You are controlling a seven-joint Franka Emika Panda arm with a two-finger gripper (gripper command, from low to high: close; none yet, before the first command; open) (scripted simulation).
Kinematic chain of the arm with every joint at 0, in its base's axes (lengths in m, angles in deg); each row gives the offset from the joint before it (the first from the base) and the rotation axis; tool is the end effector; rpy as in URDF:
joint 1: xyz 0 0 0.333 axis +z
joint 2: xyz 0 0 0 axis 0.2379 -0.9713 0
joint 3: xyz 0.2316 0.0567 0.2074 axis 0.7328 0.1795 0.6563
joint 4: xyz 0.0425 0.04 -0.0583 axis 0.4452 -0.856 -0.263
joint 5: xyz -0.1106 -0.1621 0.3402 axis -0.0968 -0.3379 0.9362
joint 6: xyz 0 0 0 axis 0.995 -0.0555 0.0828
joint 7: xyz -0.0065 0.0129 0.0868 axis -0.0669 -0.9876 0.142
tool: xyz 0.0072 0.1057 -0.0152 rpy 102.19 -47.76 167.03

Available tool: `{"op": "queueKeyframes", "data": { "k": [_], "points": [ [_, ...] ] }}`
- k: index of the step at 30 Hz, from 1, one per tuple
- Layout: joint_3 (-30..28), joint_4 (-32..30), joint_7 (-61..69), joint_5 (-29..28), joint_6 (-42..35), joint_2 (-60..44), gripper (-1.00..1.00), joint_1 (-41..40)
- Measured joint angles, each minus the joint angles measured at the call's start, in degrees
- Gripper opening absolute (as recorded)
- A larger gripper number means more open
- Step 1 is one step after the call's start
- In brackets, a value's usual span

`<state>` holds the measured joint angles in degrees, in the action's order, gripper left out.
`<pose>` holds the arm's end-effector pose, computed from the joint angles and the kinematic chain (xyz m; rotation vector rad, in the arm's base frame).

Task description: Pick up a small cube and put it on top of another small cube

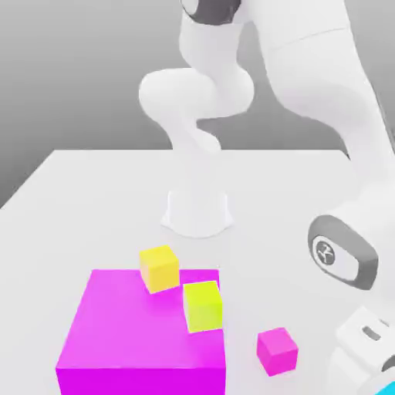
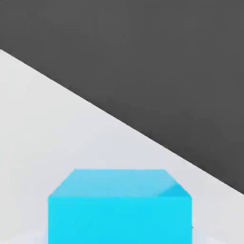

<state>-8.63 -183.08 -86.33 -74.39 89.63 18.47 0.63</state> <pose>0.5079 0.2582 0.1590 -3.1167 0.3855 0.0007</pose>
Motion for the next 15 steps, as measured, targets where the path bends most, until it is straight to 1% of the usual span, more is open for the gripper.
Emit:
{"op": "queueKeyframes", "data": {
  "k": [2, 4, 10, 15],
  "points": [
    [1.0, -1.0, 0.9, 1.5, -2.9, 3.9, -1.0, -0.8],
    [0.5, -3.2, 0.2, 3.6, -4.7, 8.1, -1.0, -2.4],
    [-2.9, -10.7, -4.5, 9.0, -9.2, 20.6, -1.0, -7.0],
    [-6.1, -17.0, -9.8, 11.8, -12.9, 30.9, -1.0, -12.0]
  ]
}}
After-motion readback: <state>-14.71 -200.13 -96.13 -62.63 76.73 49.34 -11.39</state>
